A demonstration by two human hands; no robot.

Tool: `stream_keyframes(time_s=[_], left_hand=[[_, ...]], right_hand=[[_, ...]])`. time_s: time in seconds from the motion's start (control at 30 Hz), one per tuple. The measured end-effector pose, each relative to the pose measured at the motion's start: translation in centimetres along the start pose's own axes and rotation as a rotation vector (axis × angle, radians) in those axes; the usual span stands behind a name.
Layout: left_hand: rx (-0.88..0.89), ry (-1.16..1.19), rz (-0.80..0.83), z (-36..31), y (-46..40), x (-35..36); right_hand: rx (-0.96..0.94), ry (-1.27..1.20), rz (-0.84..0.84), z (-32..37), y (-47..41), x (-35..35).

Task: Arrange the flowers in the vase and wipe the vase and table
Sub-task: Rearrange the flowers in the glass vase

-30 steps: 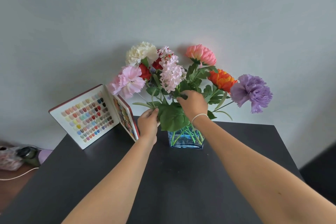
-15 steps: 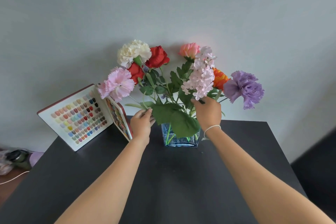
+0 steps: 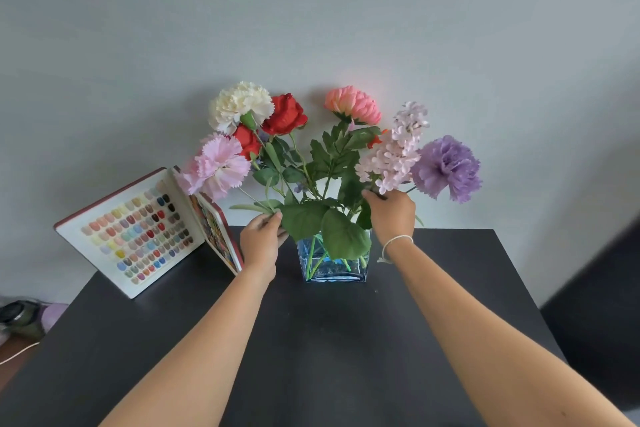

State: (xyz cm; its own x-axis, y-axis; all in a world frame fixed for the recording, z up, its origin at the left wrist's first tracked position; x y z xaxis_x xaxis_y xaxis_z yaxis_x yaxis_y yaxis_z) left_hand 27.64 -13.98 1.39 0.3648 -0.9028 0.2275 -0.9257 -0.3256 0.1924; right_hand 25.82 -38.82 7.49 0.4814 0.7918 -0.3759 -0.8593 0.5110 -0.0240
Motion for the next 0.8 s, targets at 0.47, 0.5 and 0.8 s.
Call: stream_keyframes(time_s=[0.47,0.5,0.8], left_hand=[[-0.054,0.049,0.008,0.5,0.6,-0.3],[-0.054,0.048,0.012,0.4,0.6,-0.3],[-0.073,0.018,0.057,0.0,1.1,-0.3]], right_hand=[[0.003,-0.112,-0.058,-0.1,-0.4,-0.4],[0.003,-0.108,-0.046,-0.1,-0.5,-0.4],[-0.058,-0.166,-0.036,-0.4,0.0,-0.3]])
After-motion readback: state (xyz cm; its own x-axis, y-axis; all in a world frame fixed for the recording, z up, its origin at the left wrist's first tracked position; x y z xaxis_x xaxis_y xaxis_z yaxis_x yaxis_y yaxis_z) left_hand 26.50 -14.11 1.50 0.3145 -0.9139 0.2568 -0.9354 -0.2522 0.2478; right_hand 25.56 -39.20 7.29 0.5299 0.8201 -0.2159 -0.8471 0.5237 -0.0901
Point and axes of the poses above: each hand's wrist, its own y-axis away from the middle knuckle, its own x-axis out of the palm, z = x × y, the point moved 7 cm from there along -y, towards the middle knuckle
